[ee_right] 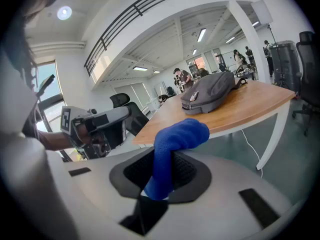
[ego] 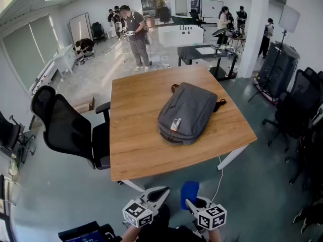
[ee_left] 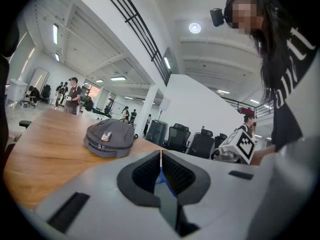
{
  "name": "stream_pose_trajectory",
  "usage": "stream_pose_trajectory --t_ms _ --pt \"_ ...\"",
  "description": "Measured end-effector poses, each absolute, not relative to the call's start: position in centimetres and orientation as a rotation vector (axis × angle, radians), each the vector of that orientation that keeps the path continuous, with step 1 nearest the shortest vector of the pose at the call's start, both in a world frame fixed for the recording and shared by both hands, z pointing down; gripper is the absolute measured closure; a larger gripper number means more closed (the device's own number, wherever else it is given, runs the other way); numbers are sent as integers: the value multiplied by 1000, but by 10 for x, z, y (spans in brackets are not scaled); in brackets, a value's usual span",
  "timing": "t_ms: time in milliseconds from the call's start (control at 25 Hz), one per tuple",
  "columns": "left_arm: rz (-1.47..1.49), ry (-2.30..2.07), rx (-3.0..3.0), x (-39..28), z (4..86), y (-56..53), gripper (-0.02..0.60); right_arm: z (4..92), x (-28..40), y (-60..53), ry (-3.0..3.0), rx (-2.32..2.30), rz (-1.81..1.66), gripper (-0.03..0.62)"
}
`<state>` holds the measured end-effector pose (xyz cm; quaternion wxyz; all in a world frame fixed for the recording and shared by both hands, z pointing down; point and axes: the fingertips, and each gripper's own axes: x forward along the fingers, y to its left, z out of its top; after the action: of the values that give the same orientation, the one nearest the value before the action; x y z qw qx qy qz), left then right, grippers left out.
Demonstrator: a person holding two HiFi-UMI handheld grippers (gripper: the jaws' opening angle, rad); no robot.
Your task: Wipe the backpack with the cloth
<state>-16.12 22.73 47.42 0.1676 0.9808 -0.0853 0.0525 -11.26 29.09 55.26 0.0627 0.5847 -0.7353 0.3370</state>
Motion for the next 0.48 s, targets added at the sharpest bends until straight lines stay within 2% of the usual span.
stream_pose_trajectory --t_ms 480 --pt "145 -246 2809 -147 472 56 583 547 -97 130 -2214 1793 1003 516"
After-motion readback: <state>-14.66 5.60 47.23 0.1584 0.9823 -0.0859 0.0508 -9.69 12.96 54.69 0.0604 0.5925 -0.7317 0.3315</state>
